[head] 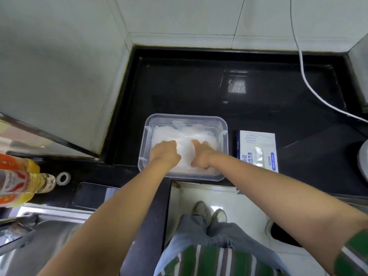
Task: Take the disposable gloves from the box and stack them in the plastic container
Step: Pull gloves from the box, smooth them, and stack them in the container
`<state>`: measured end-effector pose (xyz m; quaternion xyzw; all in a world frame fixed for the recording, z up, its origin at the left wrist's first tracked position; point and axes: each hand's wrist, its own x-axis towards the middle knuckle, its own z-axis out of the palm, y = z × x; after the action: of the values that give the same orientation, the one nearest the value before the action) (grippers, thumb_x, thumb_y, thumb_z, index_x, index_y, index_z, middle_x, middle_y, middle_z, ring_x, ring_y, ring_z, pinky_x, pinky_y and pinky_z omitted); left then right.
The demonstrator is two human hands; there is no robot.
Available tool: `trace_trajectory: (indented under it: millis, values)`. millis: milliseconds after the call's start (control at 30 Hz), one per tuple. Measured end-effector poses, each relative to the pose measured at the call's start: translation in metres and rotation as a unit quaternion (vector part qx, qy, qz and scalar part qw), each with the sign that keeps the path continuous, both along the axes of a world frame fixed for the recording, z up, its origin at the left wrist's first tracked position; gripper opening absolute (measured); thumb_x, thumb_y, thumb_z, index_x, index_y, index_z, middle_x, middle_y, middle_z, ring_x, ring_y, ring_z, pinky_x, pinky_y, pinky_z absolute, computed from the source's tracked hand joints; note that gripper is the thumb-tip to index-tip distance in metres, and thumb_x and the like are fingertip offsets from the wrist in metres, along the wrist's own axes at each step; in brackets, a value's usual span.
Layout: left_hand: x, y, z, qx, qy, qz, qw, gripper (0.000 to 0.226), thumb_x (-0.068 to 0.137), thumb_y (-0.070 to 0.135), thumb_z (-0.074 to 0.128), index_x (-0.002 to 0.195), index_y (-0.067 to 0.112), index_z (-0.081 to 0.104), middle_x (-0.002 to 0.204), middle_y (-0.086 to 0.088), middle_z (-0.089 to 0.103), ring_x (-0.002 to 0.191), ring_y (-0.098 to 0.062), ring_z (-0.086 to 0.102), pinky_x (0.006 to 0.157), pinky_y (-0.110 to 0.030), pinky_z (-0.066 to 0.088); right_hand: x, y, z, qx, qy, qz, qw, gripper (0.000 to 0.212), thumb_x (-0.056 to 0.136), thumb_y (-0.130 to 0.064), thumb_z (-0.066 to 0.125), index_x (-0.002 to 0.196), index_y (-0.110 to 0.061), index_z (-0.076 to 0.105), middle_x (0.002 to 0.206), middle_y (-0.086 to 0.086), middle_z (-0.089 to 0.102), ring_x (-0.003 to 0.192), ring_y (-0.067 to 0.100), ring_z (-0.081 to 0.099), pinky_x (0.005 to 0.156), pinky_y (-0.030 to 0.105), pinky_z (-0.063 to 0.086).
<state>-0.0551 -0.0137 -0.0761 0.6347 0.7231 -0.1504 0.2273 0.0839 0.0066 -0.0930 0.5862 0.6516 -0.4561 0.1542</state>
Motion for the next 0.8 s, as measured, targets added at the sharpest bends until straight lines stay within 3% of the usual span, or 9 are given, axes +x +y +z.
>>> trace_trajectory:
  millis: [67, 133, 200, 300, 367, 500, 667, 733, 800]
  values:
    - [0.004, 0.001, 0.012, 0.056, 0.019, 0.005, 0.998, 0.024, 0.096, 0.023, 0.05, 0.116, 0.017, 0.063, 0.113, -0.006, 0.064, 0.092, -0.021, 0.058, 0.062, -0.025, 0.037, 0.005, 0.008, 0.016, 0.079, 0.052, -0.02, 0.995, 0.055, 0.095, -0.017, 0.062, 0.145, -0.016, 0.041, 0.138, 0.009, 0.048, 0.115, 0.026, 0.055, 0.088, 0.031, 0.051]
    - [0.01, 0.0, 0.023, 0.116, 0.026, 0.008, 0.993, 0.021, 0.096, 0.019, 0.048, 0.101, 0.013, 0.067, 0.098, -0.006, 0.067, 0.077, -0.017, 0.053, 0.054, -0.023, 0.032, 0.015, 0.014, 0.033, 0.152, 0.145, -0.086, 0.974, 0.027, 0.096, -0.014, 0.059, 0.122, -0.013, 0.063, 0.112, 0.005, 0.064, 0.095, 0.019, 0.06, 0.082, 0.027, 0.053]
    - [0.023, 0.002, 0.034, 0.179, 0.02, 0.0, 0.984, 0.025, 0.098, 0.02, 0.045, 0.1, 0.01, 0.068, 0.09, -0.006, 0.067, 0.072, -0.017, 0.055, 0.057, -0.022, 0.036, 0.033, 0.02, 0.049, 0.223, 0.203, -0.147, 0.942, 0.015, 0.096, -0.013, 0.057, 0.1, -0.013, 0.071, 0.083, -0.005, 0.064, 0.074, 0.01, 0.058, 0.065, 0.018, 0.046]
    - [0.056, 0.006, 0.051, 0.239, -0.065, 0.001, 0.969, 0.024, 0.101, 0.027, 0.046, 0.107, 0.013, 0.064, 0.09, -0.004, 0.067, 0.073, -0.016, 0.06, 0.06, -0.016, 0.04, 0.076, 0.02, 0.061, 0.291, 0.185, -0.209, 0.915, 0.015, 0.094, -0.015, 0.057, 0.088, -0.011, 0.07, 0.066, -0.009, 0.06, 0.062, 0.006, 0.056, 0.062, 0.019, 0.045]
    - [0.083, 0.009, 0.059, 0.248, -0.134, -0.016, 0.959, 0.018, 0.1, 0.027, 0.049, 0.103, 0.015, 0.062, 0.081, 0.0, 0.061, 0.07, -0.014, 0.056, 0.052, -0.021, 0.04, 0.109, 0.017, 0.053, 0.294, 0.128, -0.237, 0.917, 0.015, 0.092, -0.016, 0.058, 0.087, -0.009, 0.07, 0.068, -0.001, 0.065, 0.068, 0.016, 0.062, 0.066, 0.027, 0.05]
    - [0.141, 0.005, 0.061, 0.184, -0.257, -0.065, 0.947, 0.008, 0.096, 0.021, 0.051, 0.096, 0.019, 0.059, 0.069, 0.006, 0.056, 0.073, -0.021, 0.059, 0.058, -0.029, 0.044, 0.164, -0.007, 0.028, 0.223, -0.008, -0.223, 0.949, 0.014, 0.089, -0.018, 0.06, 0.088, -0.011, 0.072, 0.085, 0.003, 0.071, 0.082, 0.023, 0.066, 0.07, 0.03, 0.052]
    - [0.186, -0.01, 0.037, 0.021, -0.269, -0.099, 0.958, 0.031, 0.098, 0.016, 0.048, 0.128, 0.011, 0.047, 0.106, -0.014, 0.064, 0.093, -0.03, 0.062, 0.075, -0.036, 0.049, 0.181, -0.034, 0.007, 0.211, -0.082, -0.152, 0.962, 0.026, 0.086, -0.018, 0.06, 0.112, -0.018, 0.065, 0.107, 0.005, 0.064, 0.094, 0.025, 0.064, 0.075, 0.032, 0.053]
    - [0.193, -0.014, 0.02, -0.044, -0.24, -0.097, 0.965, 0.041, 0.097, 0.014, 0.047, 0.135, 0.006, 0.035, 0.113, -0.017, 0.061, 0.096, -0.032, 0.06, 0.072, -0.036, 0.046, 0.177, -0.038, -0.003, 0.227, -0.113, -0.087, 0.964, 0.025, 0.092, -0.017, 0.052, 0.114, -0.02, 0.063, 0.115, 0.007, 0.059, 0.095, 0.024, 0.063, 0.077, 0.033, 0.054]
    - [0.197, -0.017, 0.004, -0.089, -0.236, -0.08, 0.964, 0.045, 0.095, 0.012, 0.05, 0.135, 0.006, 0.029, 0.113, -0.016, 0.06, 0.095, -0.031, 0.061, 0.069, -0.036, 0.045, 0.175, -0.039, -0.012, 0.24, -0.143, -0.063, 0.958, 0.024, 0.095, -0.015, 0.047, 0.113, -0.019, 0.062, 0.115, 0.008, 0.055, 0.084, 0.025, 0.062, 0.072, 0.033, 0.053]
